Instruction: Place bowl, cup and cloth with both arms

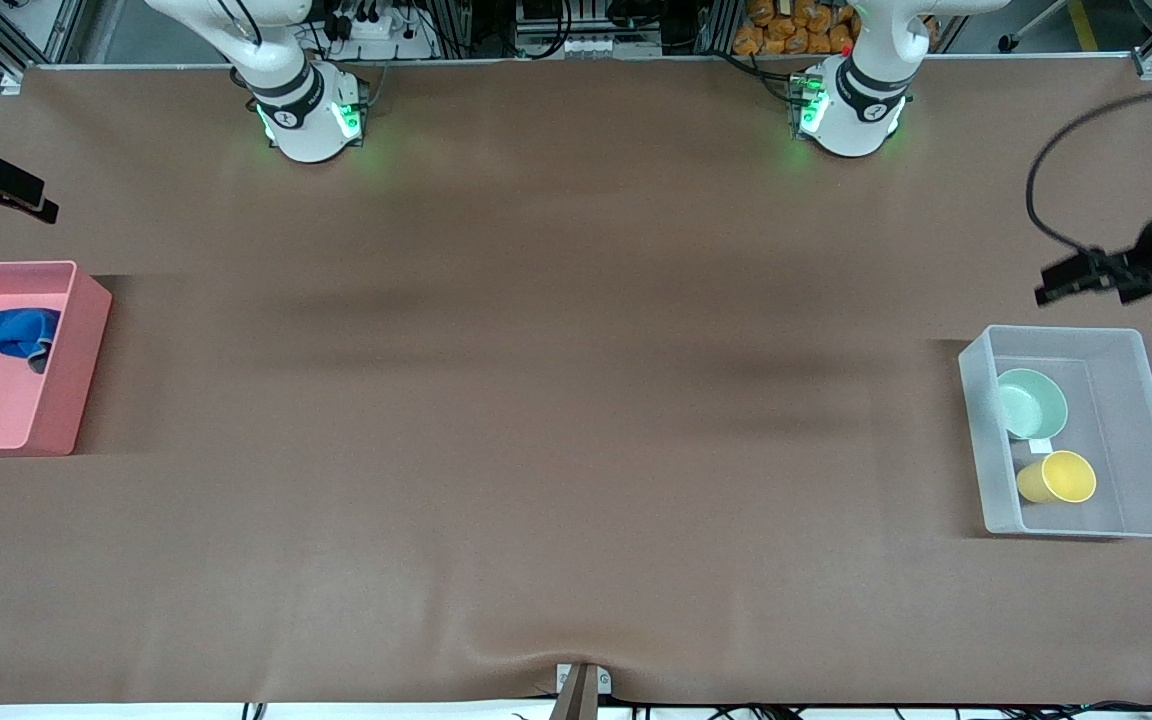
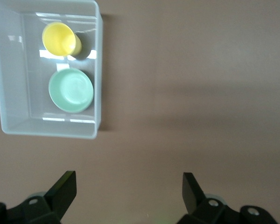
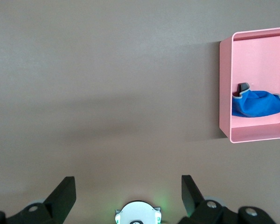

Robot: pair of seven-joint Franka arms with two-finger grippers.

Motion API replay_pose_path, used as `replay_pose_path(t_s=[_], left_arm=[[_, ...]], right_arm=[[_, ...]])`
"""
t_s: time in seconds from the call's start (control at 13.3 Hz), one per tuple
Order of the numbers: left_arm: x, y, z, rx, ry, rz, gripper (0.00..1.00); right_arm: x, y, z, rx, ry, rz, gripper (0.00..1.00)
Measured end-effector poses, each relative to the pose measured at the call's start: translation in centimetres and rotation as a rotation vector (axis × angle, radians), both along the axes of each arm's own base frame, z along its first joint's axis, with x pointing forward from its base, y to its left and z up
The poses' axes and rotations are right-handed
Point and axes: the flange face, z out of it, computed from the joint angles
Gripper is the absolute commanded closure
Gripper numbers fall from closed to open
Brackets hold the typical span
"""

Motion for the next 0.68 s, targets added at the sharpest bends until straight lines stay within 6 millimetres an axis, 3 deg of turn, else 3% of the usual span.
replay_pose_path(t_s=[0.23,0.68], left_arm=[[-1.7,-0.4,1.5,-0.004,-0.025,-0.009,0.00],[1.7,-0.6,3.5,0.002,-0.099,-0.011,0.00]], right_arm=[[0.0,0.0,0.0,0.000,0.000,0.002,0.00],[0.0,0.3,0.0,0.001,0.002,0.014,0.00]])
